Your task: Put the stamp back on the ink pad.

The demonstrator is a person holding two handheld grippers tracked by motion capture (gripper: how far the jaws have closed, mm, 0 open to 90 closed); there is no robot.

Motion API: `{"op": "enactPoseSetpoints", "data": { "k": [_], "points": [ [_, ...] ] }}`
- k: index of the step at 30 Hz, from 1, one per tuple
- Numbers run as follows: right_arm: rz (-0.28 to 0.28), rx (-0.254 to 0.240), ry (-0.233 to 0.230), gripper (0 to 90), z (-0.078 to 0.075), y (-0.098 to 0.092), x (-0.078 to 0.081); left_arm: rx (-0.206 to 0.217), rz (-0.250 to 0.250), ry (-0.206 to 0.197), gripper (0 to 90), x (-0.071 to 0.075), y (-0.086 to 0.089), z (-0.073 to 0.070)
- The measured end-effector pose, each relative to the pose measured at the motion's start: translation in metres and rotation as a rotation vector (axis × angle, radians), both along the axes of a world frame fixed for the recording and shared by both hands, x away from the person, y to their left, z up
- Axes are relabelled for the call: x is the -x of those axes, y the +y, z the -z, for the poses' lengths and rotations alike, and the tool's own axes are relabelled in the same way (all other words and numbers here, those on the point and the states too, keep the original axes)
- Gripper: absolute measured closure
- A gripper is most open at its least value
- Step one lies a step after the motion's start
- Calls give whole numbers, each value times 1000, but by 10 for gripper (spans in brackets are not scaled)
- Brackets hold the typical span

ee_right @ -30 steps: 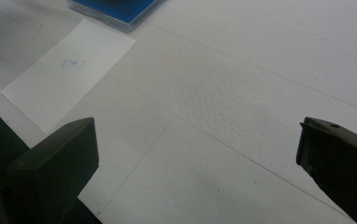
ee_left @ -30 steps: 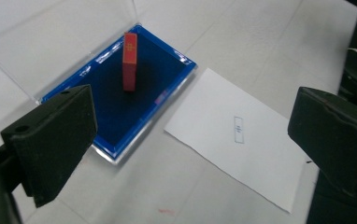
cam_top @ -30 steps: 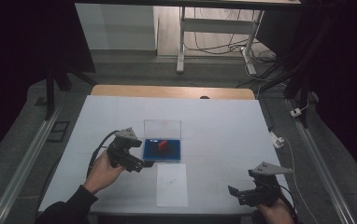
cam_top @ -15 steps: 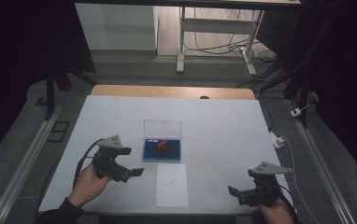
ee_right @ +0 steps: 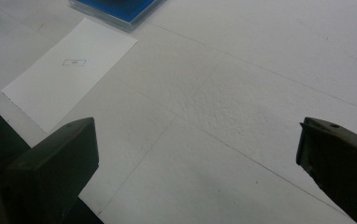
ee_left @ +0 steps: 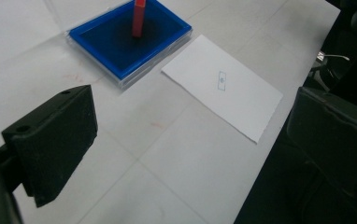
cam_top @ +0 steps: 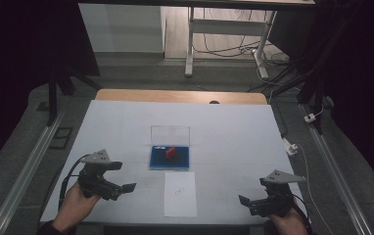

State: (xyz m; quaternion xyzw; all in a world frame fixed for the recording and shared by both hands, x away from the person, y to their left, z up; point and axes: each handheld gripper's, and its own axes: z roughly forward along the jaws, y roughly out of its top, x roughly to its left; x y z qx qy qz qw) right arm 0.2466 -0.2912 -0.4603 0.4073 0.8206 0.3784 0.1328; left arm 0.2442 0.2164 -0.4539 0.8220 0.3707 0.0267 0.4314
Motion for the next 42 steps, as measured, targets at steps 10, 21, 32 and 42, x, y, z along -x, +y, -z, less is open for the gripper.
{"op": "enactPoseSetpoints", "data": {
  "k": [10,21,32,42],
  "points": [
    [0,2,1,0,0,0,0,17,-70,-8,16,23,24,3],
    [4,4,-1,0,0,0,0,36,-167,-18,12,46,56,11],
    [4,3,-1,0,0,0,1,-17,-229,-12,10,60,70,23],
    [1,10,-3,0,0,1,1,-50,-252,-9,9,62,70,24]
  ]
}}
